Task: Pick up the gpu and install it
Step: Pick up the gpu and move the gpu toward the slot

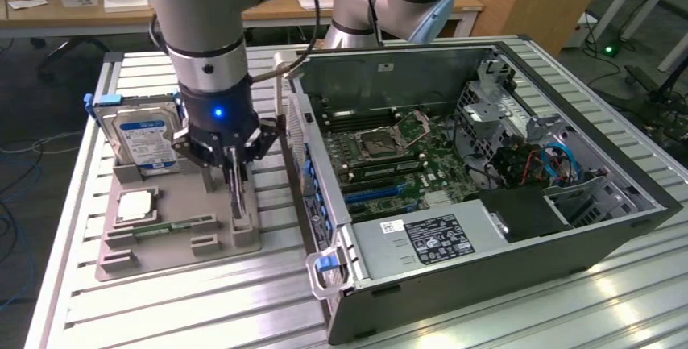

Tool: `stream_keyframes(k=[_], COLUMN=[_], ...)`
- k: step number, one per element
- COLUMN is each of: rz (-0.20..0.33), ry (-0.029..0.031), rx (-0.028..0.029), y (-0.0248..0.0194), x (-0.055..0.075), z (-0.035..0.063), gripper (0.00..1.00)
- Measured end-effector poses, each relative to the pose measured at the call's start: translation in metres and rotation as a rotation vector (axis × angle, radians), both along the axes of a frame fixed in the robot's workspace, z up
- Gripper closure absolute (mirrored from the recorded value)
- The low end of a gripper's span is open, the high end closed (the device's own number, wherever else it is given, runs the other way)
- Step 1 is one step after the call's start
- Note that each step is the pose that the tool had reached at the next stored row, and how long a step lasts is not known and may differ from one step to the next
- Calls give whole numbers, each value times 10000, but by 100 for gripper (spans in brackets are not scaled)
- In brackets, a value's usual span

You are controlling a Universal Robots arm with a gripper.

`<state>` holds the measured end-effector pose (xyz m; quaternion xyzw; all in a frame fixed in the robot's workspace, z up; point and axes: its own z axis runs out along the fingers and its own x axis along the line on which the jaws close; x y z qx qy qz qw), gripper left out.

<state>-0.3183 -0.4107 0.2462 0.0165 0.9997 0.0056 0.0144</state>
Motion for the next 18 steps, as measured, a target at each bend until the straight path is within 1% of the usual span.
stream_keyframes(k=[18], rz=[0], ry=[0], rx=[0], y=[0], x=[0], z=[820], gripper=[72])
